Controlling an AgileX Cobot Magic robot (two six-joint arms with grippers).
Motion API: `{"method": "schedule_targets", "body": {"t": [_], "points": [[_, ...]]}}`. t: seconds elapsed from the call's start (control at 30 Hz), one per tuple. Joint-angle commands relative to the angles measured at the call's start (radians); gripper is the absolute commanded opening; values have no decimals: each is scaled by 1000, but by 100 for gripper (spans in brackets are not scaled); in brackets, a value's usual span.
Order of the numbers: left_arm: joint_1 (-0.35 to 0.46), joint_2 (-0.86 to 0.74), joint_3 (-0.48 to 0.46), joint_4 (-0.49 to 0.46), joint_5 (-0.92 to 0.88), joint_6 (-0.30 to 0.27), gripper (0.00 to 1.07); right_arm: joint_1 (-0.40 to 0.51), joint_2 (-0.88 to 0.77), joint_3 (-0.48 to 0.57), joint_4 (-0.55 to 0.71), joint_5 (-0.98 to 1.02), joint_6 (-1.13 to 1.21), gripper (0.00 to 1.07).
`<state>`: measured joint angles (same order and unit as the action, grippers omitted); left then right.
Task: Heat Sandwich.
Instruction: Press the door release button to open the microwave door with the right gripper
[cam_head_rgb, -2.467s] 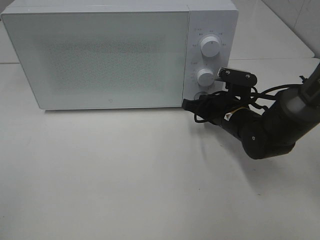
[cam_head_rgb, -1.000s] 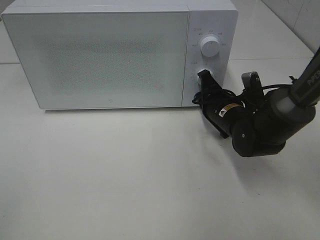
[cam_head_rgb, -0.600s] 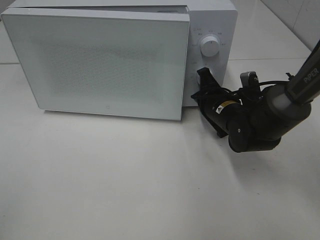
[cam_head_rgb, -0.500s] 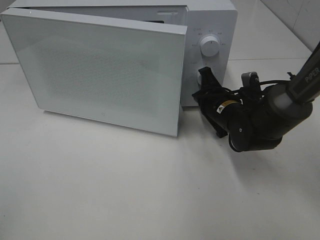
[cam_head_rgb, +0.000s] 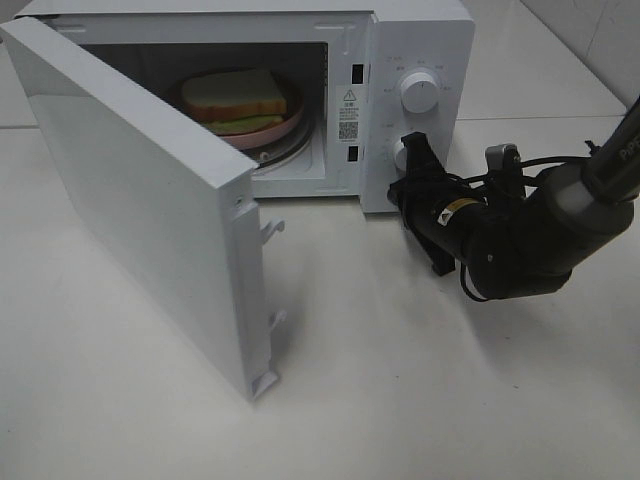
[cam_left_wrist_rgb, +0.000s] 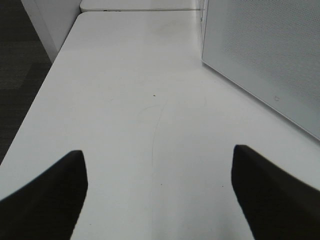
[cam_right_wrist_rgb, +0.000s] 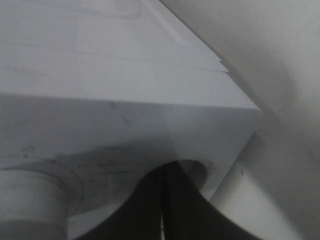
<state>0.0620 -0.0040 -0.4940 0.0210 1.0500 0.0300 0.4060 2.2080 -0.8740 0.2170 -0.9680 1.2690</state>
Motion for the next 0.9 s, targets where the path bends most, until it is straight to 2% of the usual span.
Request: {"method": "schedule_targets", "body": {"t": [0.03, 0.73, 0.9], "points": [[0, -5, -5, -1, -5, 2, 74, -58, 18, -114, 111, -300, 64, 1], [0, -5, -5, -1, -5, 2, 74, -55, 18, -113, 103, -300, 36, 3], [0, -5, -5, -1, -5, 2, 74, -55, 10, -102, 62, -300, 10, 3]]}}
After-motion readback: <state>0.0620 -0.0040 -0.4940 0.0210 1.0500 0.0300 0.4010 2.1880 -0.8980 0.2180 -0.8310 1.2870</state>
